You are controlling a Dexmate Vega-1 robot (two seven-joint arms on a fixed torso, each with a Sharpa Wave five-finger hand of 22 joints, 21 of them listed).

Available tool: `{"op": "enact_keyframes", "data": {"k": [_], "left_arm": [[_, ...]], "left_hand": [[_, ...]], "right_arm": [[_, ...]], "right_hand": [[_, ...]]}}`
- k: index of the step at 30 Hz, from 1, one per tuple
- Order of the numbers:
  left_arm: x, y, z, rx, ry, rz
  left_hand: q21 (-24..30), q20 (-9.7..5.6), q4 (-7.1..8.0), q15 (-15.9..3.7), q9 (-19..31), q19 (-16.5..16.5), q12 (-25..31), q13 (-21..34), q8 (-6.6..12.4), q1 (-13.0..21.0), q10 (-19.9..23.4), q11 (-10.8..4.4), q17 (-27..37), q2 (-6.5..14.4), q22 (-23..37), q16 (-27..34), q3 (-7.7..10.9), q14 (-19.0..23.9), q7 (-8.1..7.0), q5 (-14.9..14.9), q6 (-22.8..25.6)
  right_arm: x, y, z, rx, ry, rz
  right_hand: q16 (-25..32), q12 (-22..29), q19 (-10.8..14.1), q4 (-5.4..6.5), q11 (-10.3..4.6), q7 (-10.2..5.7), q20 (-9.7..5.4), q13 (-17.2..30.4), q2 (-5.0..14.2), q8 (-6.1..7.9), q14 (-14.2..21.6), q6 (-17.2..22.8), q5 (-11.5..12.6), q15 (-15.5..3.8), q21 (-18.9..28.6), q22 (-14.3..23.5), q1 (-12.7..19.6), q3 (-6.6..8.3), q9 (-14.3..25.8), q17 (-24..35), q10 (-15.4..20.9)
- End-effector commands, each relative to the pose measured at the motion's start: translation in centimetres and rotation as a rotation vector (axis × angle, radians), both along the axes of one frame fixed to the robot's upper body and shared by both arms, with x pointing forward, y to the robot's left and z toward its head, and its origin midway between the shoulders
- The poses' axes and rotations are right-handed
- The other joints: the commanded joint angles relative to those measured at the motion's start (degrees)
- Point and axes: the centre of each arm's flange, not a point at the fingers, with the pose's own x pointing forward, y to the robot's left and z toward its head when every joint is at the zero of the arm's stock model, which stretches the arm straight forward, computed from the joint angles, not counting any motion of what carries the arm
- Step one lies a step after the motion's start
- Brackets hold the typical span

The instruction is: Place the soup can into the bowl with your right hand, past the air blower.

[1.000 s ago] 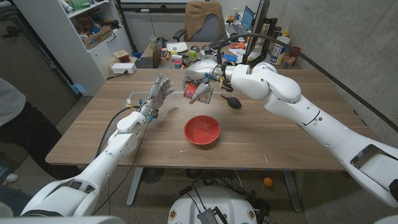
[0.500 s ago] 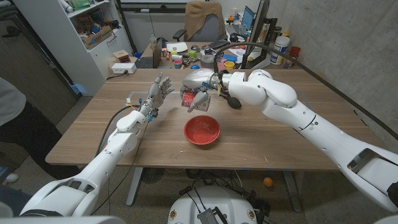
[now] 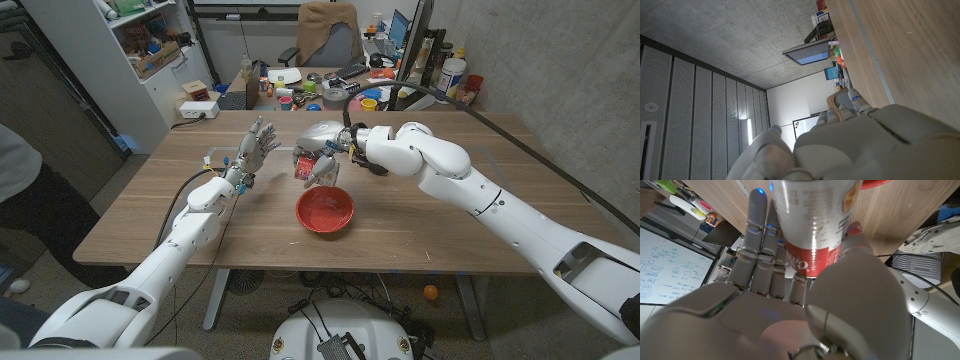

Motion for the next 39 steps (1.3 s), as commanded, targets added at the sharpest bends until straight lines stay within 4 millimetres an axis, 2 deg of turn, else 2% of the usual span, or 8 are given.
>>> {"op": "enact_keyframes", "data": {"k": [1, 25, 39], "left_arm": [[-0.1, -0.1, 0.1, 0.007, 0.003, 0.001], [0.5, 0.0, 0.3, 0.012, 0.011, -0.01], [1.2, 0.2, 0.2, 0.008, 0.017, -0.012]], "left_hand": [[-0.08, 0.29, 0.03, 0.21, 0.23, -6.84, 0.11, 0.27, -0.09, -0.3, -13.1, -0.14, 0.15, 5.91, 0.18, 0.14, -0.11, -9.93, -0.31, 0.41, -12.43], [-0.12, 0.13, 0.04, 0.3, 0.23, -6.81, 0.12, 0.28, -0.11, -0.3, -13.12, -0.08, 0.15, 5.92, 0.22, 0.1, -0.19, -10.06, -0.32, 0.44, -12.51], [-0.13, 0.2, 0.04, 0.34, 0.23, -6.79, 0.09, 0.28, -0.1, -0.31, -13.24, 0.0, 0.16, 5.91, 0.25, 0.12, -0.23, -10.06, -0.31, 0.45, -12.52]], "right_arm": [[1.4, 0.1, -2.0, 0.012, 0.063, -0.005], [2.5, 1.5, -5.2, 0.026, 0.167, 0.037], [3.6, 1.7, -5.7, 0.036, 0.163, 0.034]], "right_hand": [[0.23, 0.93, 4.29, 4.67, -10.33, 0.2, -10.29, 0.18, 16.97, -0.23, 13.96, 1.01, 0.37, -15.41, 0.35, 0.05, 16.66, 4.86, 0.29, 0.32, 10.95], [0.11, 0.8, 4.28, 4.85, -10.25, 0.19, -10.29, 0.15, 16.94, -0.61, 14.01, 1.11, 0.36, -15.38, 0.91, -0.39, 16.56, 4.87, 0.47, 0.33, 11.02], [0.0, 0.72, 3.98, 4.94, -10.28, 0.17, -10.29, 0.24, 16.88, -0.89, 13.94, 1.18, 0.35, -15.38, 1.17, -0.82, 16.53, 4.89, 0.61, 0.37, 10.97]]}}
